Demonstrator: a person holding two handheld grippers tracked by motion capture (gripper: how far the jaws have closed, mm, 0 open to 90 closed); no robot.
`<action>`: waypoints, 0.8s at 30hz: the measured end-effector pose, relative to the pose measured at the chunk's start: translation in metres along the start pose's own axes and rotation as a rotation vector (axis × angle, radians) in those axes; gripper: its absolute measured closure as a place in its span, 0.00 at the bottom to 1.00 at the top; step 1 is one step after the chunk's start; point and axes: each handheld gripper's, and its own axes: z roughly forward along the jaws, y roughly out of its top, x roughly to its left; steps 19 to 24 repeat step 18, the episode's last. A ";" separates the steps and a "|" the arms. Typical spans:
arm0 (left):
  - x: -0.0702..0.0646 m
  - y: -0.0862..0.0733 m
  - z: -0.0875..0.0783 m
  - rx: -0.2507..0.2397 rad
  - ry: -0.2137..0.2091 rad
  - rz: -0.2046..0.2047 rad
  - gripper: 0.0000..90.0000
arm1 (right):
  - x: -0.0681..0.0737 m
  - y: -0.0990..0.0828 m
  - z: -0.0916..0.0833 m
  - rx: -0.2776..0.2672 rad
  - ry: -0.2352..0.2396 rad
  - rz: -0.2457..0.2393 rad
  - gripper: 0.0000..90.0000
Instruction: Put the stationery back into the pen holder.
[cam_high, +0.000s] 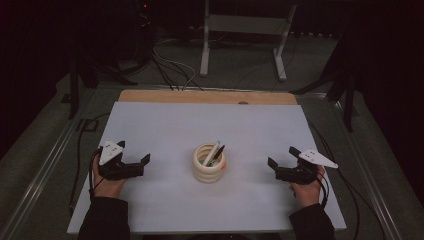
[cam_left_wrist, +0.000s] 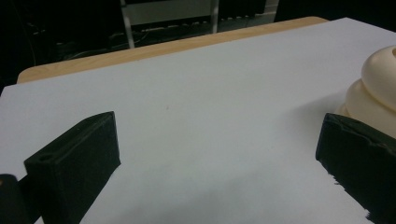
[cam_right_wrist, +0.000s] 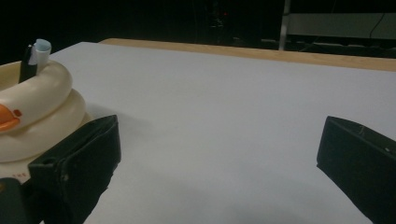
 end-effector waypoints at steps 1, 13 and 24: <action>0.001 -0.001 -0.001 0.000 0.002 -0.003 0.00 | 0.001 0.000 0.000 0.000 0.003 -0.002 0.00; 0.008 -0.004 -0.002 0.002 0.021 -0.019 0.00 | 0.003 -0.001 0.001 0.021 0.007 -0.019 0.00; 0.008 -0.005 0.000 0.017 0.029 -0.019 0.00 | 0.003 -0.002 0.004 0.034 0.008 -0.022 0.00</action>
